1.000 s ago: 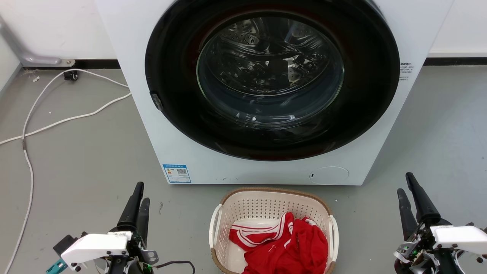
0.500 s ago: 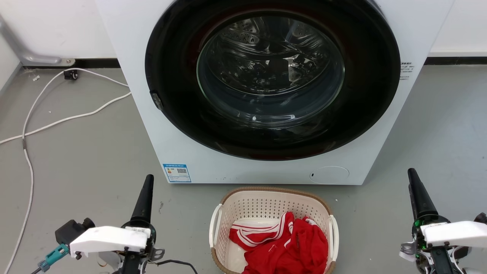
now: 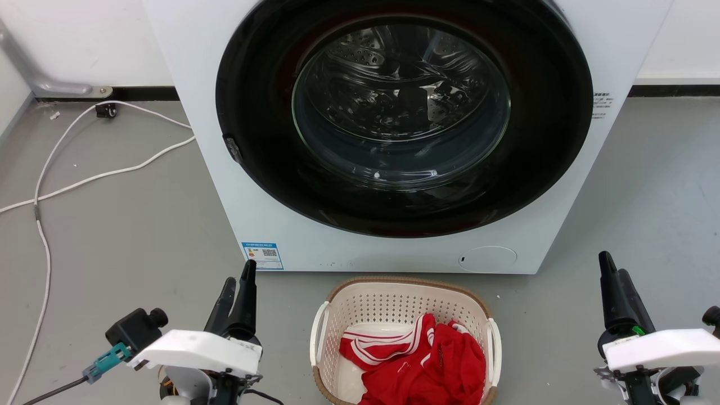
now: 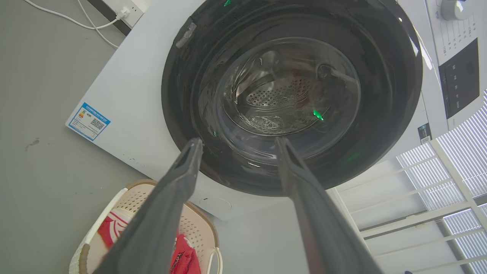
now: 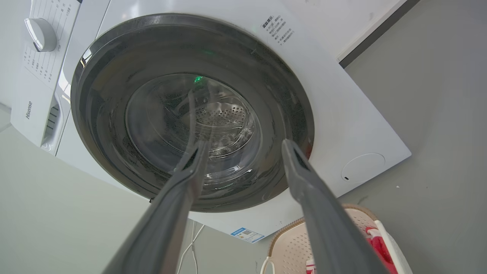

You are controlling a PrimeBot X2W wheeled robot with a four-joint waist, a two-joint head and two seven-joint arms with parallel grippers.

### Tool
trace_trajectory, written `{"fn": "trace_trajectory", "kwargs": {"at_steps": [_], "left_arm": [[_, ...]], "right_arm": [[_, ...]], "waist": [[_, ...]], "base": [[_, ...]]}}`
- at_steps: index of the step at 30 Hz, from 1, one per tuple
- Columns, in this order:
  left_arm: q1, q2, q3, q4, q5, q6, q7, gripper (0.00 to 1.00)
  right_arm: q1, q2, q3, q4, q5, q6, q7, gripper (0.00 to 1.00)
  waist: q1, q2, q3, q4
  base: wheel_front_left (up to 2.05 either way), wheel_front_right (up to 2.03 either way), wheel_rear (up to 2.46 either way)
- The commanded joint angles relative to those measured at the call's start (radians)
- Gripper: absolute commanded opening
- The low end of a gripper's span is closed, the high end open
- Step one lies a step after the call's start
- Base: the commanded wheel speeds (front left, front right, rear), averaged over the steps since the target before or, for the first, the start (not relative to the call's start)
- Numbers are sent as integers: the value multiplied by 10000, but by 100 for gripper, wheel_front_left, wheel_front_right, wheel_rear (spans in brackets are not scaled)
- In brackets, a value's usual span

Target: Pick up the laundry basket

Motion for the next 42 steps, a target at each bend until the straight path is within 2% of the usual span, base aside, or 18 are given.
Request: {"fn": "trace_trajectory", "kwargs": {"at_steps": [1, 19, 42], "left_arm": [[-213, 37, -122, -165, 576, 43, -131, 100], [-242, 175, -856, -171, 3459, 421, -697, 100], [-355, 448, -1676, -210, 6028, 1004, -1290, 100]], "right_arm": [[-64, -9, -17, -193, -594, 3, -89, 100], [172, 7, 192, -596, -3872, 2, -167, 100], [455, 23, 291, -1060, -6625, 2, -11, 100]], "waist": [[0, 0, -3, 3], [0, 0, 11, 48], [0, 0, 30, 91]], "base": [[0, 0, 0], [0, 0, 0], [0, 0, 0]]}}
